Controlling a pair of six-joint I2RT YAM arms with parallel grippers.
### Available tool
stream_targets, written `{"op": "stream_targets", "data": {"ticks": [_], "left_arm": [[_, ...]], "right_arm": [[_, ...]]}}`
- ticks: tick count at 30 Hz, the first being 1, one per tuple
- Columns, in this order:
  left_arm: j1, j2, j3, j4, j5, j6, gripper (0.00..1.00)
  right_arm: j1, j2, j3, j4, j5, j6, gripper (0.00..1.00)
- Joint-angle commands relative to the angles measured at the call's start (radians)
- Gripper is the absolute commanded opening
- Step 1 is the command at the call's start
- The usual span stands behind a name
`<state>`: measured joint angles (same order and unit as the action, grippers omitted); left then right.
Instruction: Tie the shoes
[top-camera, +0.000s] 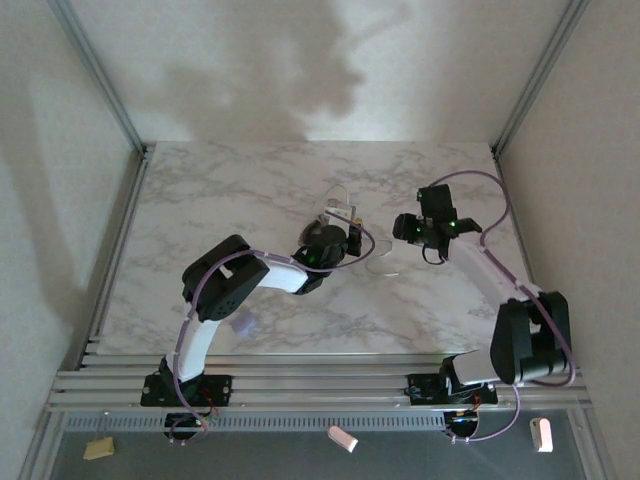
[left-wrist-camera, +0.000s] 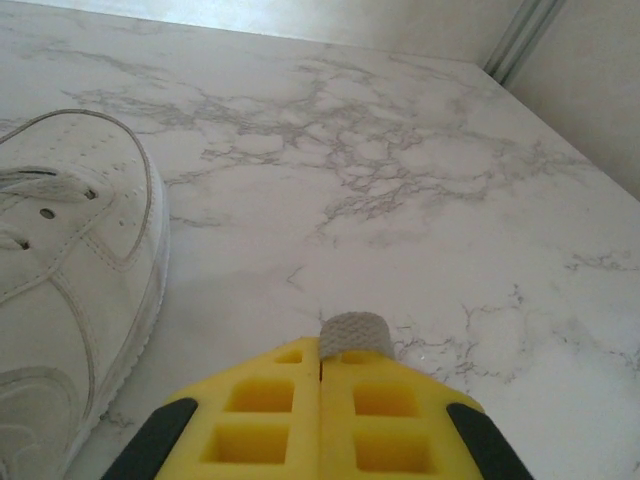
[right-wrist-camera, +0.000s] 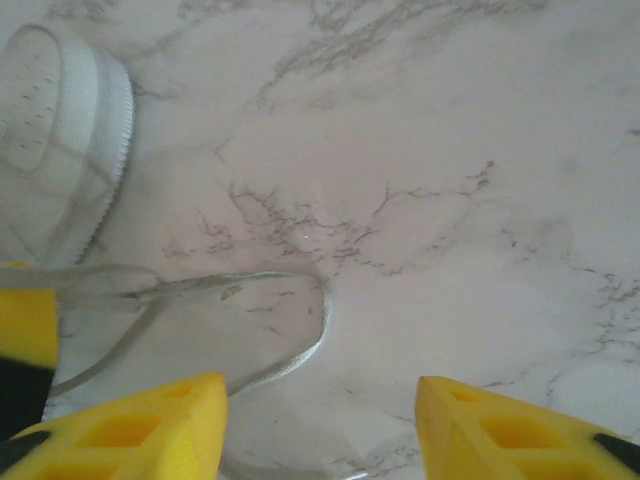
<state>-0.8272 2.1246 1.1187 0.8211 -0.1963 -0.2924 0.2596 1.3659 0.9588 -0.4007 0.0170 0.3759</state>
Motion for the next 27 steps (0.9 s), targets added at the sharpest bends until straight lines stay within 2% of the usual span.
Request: {"op": "stream_targets", "data": {"ticks": [1, 7, 11, 17, 21, 24, 27], "left_arm": [[0.025, 0.024, 0.01, -0.064, -0.067, -0.021, 0.0], [0.025, -0.064, -0.011, -0.071, -0.023, -0.033, 0.0], [0.024, -0.113, -0.01, -0.101, -0.015, -0.031, 0.0], [0.035, -0.148, -0.014, -0.137, -0.018, -0.047, 0.0], [0.045, -0.165, -0.017, -0.149, 0.0, -0.069, 0.0], [0.061, -0.176, -0.005, -0.185, 0.045, -0.091, 0.0], [0.08, -0.188, 0.011, -0.245, 0.108, -0.121, 0.0]], "right_arm": [[-0.004, -0.086, -0.073, 0.057, -0.089, 0.024, 0.49], [0.012, -0.165, -0.241, 0.206, -0.341, 0.121, 0.41], [0.066, -0.098, -0.275, 0.334, -0.438, 0.139, 0.39], [0.154, 0.046, -0.275, 0.524, -0.422, 0.212, 0.33], [0.195, 0.124, -0.276, 0.591, -0.348, 0.285, 0.28], [0.195, 0.156, -0.318, 0.674, -0.303, 0.357, 0.27], [0.205, 0.185, -0.342, 0.759, -0.318, 0.379, 0.28]]}}
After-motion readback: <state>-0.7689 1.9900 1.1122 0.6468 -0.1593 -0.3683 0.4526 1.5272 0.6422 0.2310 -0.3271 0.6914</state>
